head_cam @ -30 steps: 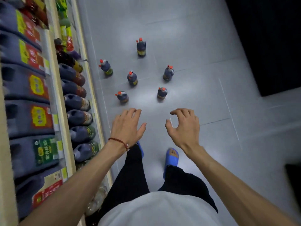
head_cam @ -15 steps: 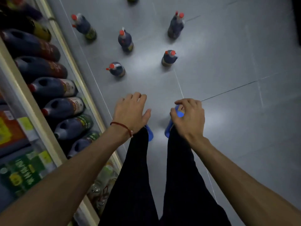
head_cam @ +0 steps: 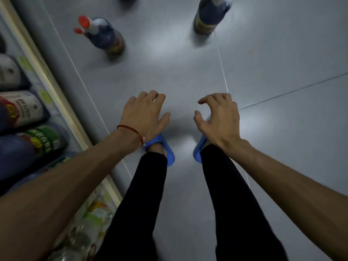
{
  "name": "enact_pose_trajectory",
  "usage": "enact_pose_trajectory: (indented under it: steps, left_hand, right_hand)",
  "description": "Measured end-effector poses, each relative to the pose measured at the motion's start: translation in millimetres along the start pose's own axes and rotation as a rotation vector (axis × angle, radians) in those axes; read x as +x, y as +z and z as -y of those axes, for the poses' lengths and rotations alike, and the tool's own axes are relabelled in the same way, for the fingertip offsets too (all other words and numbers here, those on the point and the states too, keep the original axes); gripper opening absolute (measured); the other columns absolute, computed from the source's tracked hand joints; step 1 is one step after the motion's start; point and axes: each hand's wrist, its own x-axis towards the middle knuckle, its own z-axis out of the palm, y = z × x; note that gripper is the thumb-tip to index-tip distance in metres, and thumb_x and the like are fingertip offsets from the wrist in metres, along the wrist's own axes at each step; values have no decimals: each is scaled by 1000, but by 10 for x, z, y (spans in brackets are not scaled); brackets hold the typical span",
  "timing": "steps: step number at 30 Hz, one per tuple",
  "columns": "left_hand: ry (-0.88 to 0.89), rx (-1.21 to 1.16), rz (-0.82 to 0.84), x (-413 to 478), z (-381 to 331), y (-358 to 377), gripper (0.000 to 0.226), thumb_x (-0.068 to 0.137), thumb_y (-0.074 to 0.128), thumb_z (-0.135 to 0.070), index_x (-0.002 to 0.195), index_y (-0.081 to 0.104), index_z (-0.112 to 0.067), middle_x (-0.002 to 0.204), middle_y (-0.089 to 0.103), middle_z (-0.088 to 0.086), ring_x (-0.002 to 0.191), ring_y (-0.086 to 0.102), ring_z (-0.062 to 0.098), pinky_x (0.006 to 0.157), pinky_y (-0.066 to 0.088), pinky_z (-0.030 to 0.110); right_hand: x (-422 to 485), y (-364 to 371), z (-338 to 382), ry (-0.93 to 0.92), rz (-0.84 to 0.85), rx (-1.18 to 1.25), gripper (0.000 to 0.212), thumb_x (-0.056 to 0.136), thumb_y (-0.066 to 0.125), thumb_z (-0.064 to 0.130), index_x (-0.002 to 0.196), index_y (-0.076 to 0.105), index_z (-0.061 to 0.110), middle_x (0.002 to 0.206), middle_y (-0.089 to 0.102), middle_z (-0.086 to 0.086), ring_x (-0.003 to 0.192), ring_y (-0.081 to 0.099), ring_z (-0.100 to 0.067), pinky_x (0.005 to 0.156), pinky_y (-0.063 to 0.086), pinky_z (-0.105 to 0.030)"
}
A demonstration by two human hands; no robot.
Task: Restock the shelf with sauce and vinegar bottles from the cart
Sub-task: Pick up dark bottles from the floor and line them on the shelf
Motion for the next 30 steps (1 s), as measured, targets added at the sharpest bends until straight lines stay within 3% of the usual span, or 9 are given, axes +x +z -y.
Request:
enact_pose_trajectory:
  steps: [9,15,22,24,27,30]
  left_hand:
    - [80,23,-163,1354,260,942,54,97,49,-51,133,54,-11,123,61,13,99,61,34,75,54,46]
    - [116,89,-290,2193,556,1223,55,97,45,-52,133,54,-12,125,62,11,98,61,34,74,52,44]
    - [61,111,-418,2737,636,1109,54,97,50,-51,134,54,-13,127,62,11,101,61,35,76,53,43]
    - [40,92,-435,2789,589,1059,56,97,50,-51,137,53,-13,130,61,11,104,61,34,78,52,44]
    - [-8,86,-464,2780,554,1008,57,97,48,-53,139,51,-15,132,60,10,105,60,32,80,53,44]
    - [-30,71,-487,2722,562,985,57,97,48,-53,140,50,-16,133,59,9,106,59,31,79,53,42]
  right_hand:
    - [1178,913,-791,8,-133,74,37,87,62,41,116,71,20,119,69,4,118,54,-21,91,46,-38]
    - [2067,1247,-1212,79,-222,196,58,88,62,46,138,57,19,138,58,2,127,48,-16,93,43,-31]
    - [2733,1168,-1323,70,-333,465,98,82,85,45,157,29,16,159,39,-3,142,42,-20,116,43,-39]
    - [2870,1101,-1304,0,-309,542,103,79,89,42,158,28,16,159,39,-2,143,42,-17,117,41,-29]
    - [3037,1035,-1202,-76,-298,632,108,72,94,41,155,29,17,154,45,2,132,48,-7,100,41,-6]
    - [3106,1022,-1130,-71,-349,717,107,68,96,38,152,33,17,146,51,5,126,54,-7,96,46,-5]
